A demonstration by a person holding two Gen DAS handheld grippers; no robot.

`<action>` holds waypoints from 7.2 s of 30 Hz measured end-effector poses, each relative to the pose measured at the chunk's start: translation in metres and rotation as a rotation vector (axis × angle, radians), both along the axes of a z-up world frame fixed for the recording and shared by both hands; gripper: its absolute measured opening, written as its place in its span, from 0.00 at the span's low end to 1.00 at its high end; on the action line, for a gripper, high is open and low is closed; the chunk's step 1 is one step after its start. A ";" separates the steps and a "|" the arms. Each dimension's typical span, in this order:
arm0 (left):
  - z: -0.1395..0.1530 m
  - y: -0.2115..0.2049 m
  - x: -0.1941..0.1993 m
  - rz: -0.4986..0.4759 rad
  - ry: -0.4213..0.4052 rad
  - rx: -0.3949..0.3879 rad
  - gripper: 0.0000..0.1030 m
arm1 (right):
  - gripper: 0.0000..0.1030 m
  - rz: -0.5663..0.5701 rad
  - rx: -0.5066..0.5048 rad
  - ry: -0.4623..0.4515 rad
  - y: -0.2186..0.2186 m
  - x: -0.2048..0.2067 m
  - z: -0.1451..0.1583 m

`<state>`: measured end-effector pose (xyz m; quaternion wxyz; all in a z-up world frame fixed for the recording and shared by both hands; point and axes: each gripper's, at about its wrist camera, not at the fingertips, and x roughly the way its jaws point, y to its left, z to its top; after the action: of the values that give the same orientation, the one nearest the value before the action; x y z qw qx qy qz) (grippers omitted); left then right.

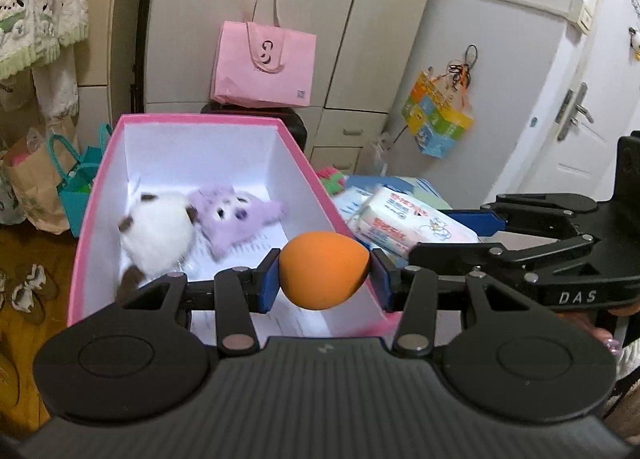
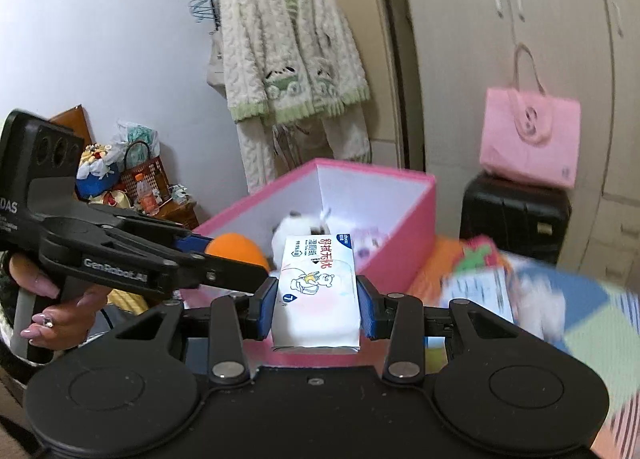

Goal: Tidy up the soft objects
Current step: 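Carry the sponge and pack into the pink box and open both grippers, then move the left gripper to the green sponge while the right gripper reaches the white mesh puff, then close the right gripper on the white mesh puff while the left gripper grasps the green sponge, then lift the green sponge with the left gripper while the right gripper carries the puff over the box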

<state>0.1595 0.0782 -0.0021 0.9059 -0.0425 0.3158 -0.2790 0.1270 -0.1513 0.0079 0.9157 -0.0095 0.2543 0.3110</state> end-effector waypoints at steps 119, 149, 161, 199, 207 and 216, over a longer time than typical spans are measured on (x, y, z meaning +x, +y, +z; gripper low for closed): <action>-0.120 -0.197 0.037 0.236 -0.016 0.213 0.54 | 0.64 -0.146 -0.024 0.172 -0.151 0.158 -0.116; -0.104 -0.179 -0.004 0.166 -0.047 0.147 0.47 | 0.37 -0.318 -0.058 0.111 -0.158 0.061 -0.106; -0.088 -0.160 -0.047 0.101 -0.021 0.139 0.47 | 0.37 -0.373 -0.062 0.108 -0.146 -0.001 -0.100; -0.006 -0.037 -0.091 -0.108 0.033 0.202 0.47 | 0.39 0.044 -0.003 0.086 -0.034 -0.076 0.003; 0.006 -0.005 -0.066 -0.060 -0.025 0.144 0.47 | 0.39 0.045 0.041 0.033 -0.001 -0.047 0.015; 0.009 0.022 -0.018 0.021 -0.038 0.117 0.48 | 0.39 0.017 0.037 -0.032 0.027 -0.003 0.019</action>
<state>0.1416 0.1000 0.0069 0.9155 0.0123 0.3139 -0.2512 0.1239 -0.1246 0.0265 0.9169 0.0005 0.2338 0.3234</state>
